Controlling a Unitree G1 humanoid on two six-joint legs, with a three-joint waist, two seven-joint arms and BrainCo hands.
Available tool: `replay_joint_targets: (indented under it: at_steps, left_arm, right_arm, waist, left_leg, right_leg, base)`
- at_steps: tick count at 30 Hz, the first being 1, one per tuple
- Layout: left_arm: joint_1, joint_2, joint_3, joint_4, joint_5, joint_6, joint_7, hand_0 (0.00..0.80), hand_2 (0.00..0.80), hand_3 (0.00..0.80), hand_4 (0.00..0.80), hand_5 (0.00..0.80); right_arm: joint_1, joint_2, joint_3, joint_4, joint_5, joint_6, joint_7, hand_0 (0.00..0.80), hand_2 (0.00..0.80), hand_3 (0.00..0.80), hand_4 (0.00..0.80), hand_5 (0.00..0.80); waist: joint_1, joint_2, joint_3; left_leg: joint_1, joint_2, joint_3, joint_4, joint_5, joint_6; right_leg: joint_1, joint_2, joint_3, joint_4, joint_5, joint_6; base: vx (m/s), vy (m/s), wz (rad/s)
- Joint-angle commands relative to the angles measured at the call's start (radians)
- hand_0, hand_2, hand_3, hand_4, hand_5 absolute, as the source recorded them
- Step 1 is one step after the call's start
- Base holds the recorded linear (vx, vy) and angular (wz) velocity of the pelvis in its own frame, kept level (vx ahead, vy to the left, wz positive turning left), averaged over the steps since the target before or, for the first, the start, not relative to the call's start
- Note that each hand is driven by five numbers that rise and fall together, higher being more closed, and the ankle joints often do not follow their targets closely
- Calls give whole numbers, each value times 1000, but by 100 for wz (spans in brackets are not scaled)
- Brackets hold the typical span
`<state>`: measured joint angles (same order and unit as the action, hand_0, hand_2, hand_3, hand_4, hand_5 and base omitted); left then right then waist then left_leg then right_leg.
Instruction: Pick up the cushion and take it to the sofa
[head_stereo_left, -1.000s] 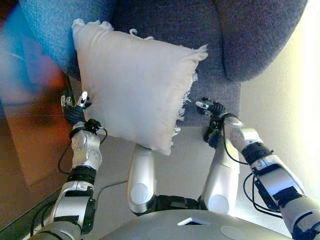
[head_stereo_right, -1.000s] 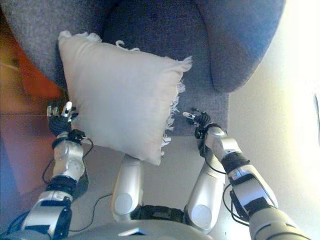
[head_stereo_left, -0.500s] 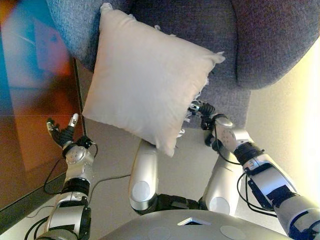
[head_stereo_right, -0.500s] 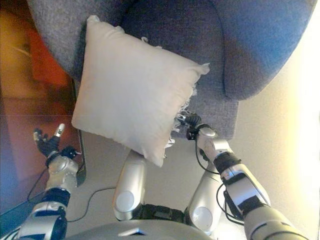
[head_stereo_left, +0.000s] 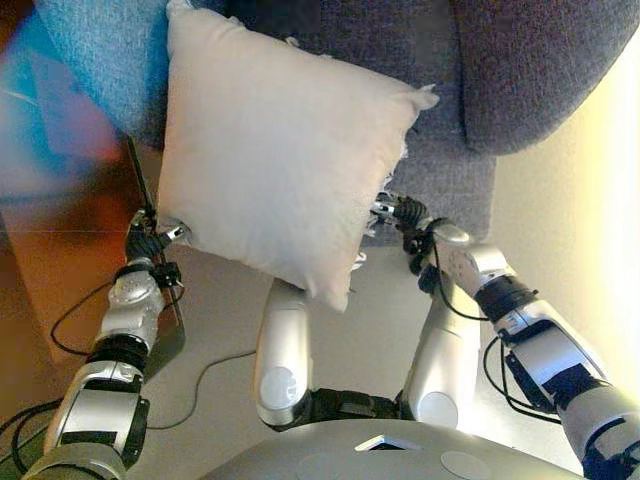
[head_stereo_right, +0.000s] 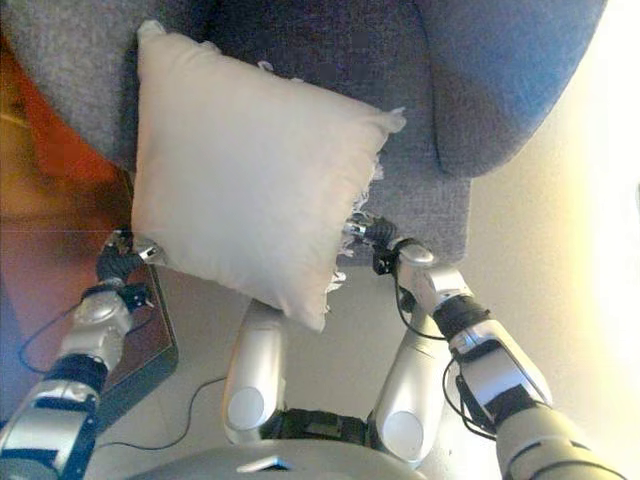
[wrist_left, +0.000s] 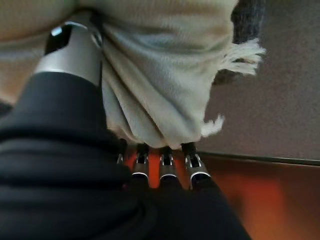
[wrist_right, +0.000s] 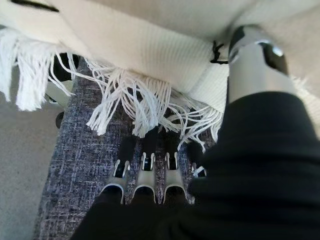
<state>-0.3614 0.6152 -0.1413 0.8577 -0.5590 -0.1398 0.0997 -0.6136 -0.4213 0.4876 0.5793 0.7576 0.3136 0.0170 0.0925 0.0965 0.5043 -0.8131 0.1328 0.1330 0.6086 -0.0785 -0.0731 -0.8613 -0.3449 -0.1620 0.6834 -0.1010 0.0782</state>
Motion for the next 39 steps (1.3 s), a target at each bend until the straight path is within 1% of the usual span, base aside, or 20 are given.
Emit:
replay_joint_targets:
  at_steps: [1, 8, 13, 14, 15, 16, 17, 21, 28, 34, 39]
  left_arm:
    - [-74, 14, -16, 5, -98, -6, -39, 0, 0, 0, 0, 0]
    - [-122, -25, -22, 22, -347, 20, -243, 0, 0, 0, 0, 0]
    - [-143, -48, -41, -20, -452, 54, -335, 0, 0, 0, 0, 0]
    - [-146, -52, -49, -26, -477, 63, -372, 0, 0, 0, 0, 0]
    - [-149, -57, -54, -33, -484, 70, -399, 100, 100, 100, 100, 100]
    - [-152, -60, -59, -38, -486, 81, -423, 518, 518, 518, 518, 518]
    - [-152, -64, -71, -49, -498, 81, -439, 800, 800, 800, 800, 800]
    - [-148, -74, -95, -62, -506, 85, -474, 800, 800, 800, 800, 800]
    - [-103, -102, -98, -86, -522, 74, -534, 800, 800, 800, 800, 800]
    - [-43, -145, -106, -137, -549, 37, -631, 800, 800, 800, 800, 800]
    - [4, -181, -109, -209, -581, -4, -694, 800, 800, 800, 800, 800]
  right_arm:
    - [10, -18, 51, -79, 2, 20, 27, 0, 0, 0, 0, 0]
    - [-10, -36, 65, -115, 5, 26, 21, 0, 0, 0, 0, 0]
    - [-1, -54, 65, -145, 10, 36, 14, 0, 0, 0, 0, 0]
    - [2, -57, 65, -147, 11, 32, 13, 0, 0, 0, 0, 0]
    - [6, -60, 66, -148, 14, 26, 14, 0, 0, 0, 0, 0]
    - [8, -62, 64, -146, 16, 22, 16, 0, 0, 0, 0, 0]
    - [8, -66, 60, -145, 18, 19, 20, 0, 0, 0, 0, 0]
    - [12, -78, 53, -142, 25, 9, 31, 0, 0, 0, 0, 0]
    - [45, -80, 31, -143, 38, -11, 31, 0, 0, 0, 0, 0]
    - [98, -65, -13, -99, 57, -59, 46, 0, 0, 0, 0, 0]
    - [168, -48, -69, -71, 67, -105, 67, 0, 0, 0, 0, 0]
  waist:
    - [-43, 34, 16]
    - [-67, 42, 16]
    - [-85, 44, 16]
    - [-88, 44, 16]
    - [-90, 43, 16]
    - [-91, 42, 16]
    - [-93, 43, 16]
    - [-100, 45, 16]
    - [-103, 44, 16]
    - [-98, 35, 16]
    - [-91, 15, 16]
  left_leg:
    - [-9, -20, 36, 50, -71, 19]
    - [-62, -12, 49, 69, -71, 21]
    - [-80, 1, 60, 81, -75, 19]
    - [-83, 3, 61, 82, -75, 19]
    - [-82, 5, 64, 80, -75, 19]
    - [-81, 6, 65, 78, -75, 19]
    - [-82, 9, 66, 76, -73, 17]
    - [-75, 13, 74, 74, -74, 15]
    - [-28, 17, 83, 52, -72, 5]
    - [65, 16, 85, 10, -68, -3]
    - [158, 11, 77, -35, -63, -6]
  right_leg:
    - [-6, -20, 53, -30, 47, 47]
    - [-76, -25, 81, -5, 48, 42]
    - [-104, -31, 96, 7, 53, 42]
    - [-107, -33, 97, 7, 55, 43]
    - [-107, -35, 96, 4, 57, 44]
    - [-107, -37, 96, 2, 60, 45]
    - [-109, -39, 95, -1, 62, 46]
    - [-105, -48, 94, -5, 67, 48]
    - [-62, -63, 82, -27, 71, 55]
    - [35, -78, 53, -76, 85, 66]
    - [143, -83, 16, -139, 101, 77]
  base:
    - [-19, 97, -6]
    - [-21, 56, -1]
    - [-5, 24, 0]
    - [0, 0, 0]
    - [0, 0, 0]
    - [5, -20, 3]
    - [5, -17, 5]
    - [6, -7, 5]
    - [20, -37, 3]
    - [38, -76, 7]
    - [41, -124, 4]
